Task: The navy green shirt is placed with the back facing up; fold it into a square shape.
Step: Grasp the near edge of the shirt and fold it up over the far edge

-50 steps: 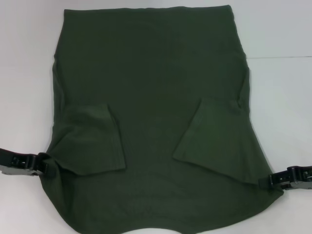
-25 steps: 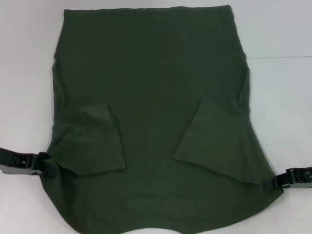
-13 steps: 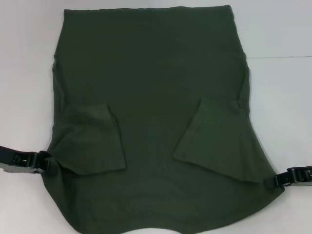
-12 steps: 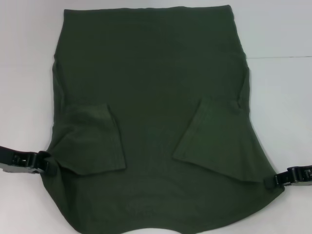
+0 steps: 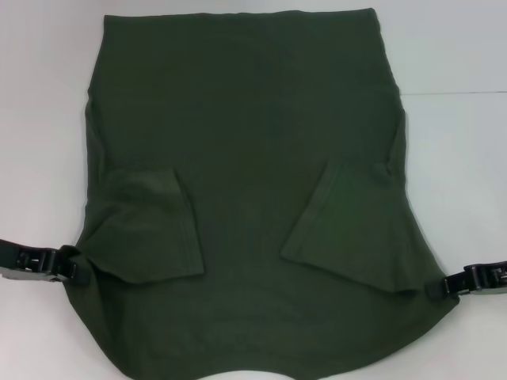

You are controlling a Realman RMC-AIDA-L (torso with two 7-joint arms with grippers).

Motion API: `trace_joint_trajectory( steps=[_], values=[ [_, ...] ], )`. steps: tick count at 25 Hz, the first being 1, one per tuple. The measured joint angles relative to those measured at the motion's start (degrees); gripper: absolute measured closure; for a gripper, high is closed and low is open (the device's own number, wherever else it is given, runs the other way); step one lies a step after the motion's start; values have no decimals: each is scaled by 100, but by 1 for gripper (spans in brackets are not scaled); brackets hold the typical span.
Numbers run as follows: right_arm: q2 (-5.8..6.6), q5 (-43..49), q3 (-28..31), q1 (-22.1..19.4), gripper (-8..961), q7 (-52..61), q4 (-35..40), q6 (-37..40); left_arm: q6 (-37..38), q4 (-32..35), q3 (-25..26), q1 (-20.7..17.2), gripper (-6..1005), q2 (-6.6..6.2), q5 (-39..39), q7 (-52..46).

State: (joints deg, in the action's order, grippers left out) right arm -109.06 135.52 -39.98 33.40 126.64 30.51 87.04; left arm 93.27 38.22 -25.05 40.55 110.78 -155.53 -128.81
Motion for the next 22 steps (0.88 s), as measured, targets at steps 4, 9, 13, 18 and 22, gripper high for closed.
trace_joint_trajectory(
  steps=[4,9,13,18,22],
  values=[
    [0,0,1,1,901,-84,28,-19,27,6,6,-3,971,-9,0,61],
    [12,1,59,8,904,-142,64,77,127,87,9,-15,970,-13,0,207],
    [52,1,240,9,908,-401,70,302,215,148,18,-46,970,-14,0,355],
    [115,1,295,-26,911,-544,70,419,428,155,161,-63,970,-53,2,557],
    [143,1,300,-43,911,-661,70,508,583,190,197,-72,971,-69,-43,716]
  ],
)
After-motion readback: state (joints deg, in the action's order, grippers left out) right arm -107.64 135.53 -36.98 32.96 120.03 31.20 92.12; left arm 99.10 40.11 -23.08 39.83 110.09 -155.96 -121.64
